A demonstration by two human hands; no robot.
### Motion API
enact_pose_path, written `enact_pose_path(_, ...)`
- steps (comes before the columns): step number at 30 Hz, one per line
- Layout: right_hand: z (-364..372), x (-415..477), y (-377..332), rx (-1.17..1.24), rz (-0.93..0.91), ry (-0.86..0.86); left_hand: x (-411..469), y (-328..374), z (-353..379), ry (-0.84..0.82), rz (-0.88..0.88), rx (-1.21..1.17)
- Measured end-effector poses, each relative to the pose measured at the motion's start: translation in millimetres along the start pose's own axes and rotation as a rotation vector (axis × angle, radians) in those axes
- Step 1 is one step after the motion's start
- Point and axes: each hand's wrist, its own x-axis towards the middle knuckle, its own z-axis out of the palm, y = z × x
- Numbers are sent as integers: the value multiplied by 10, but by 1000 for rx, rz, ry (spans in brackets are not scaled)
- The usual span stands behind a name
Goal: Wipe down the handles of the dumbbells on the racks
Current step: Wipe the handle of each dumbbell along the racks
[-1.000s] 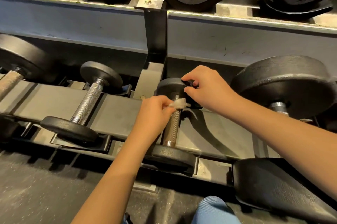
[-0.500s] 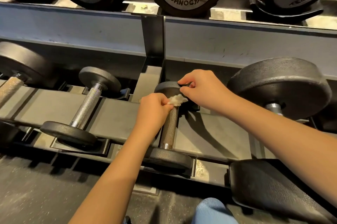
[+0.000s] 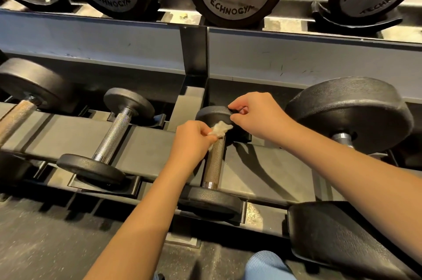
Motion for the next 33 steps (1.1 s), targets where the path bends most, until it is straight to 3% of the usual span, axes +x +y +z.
enact_pose_path(11,31,-26,-21,-32,28,12,-331,-138,-148,-256,-82,165)
enact_pose_path(14,47,-119,-72,-86,-85,28,-404,-161,-146,-241,-62,188)
enact_pose_path(18,99,-269,-132,-48,-238,-205,-493,-192,-125,-113,-41,11)
enact_pose_path(20,155,-281,-111,-27,-223,-362,-513,-191,-123,-52,-39,-116)
enact_pose_path(23,203,-255,-78,40,-180,-430,-501,-176,-98,5,-7,-204)
enact_pose_path(26,224,-235,-58,62,-126,-378,-461,-177,-67,45,24,-258)
enact_pose_path(30,291,-201,-12,55,7,-92,-325,-171,-58,206,172,-283)
enact_pose_path(33,398,-210,-32,-57,-33,10,-208,-159,-18,130,266,-208)
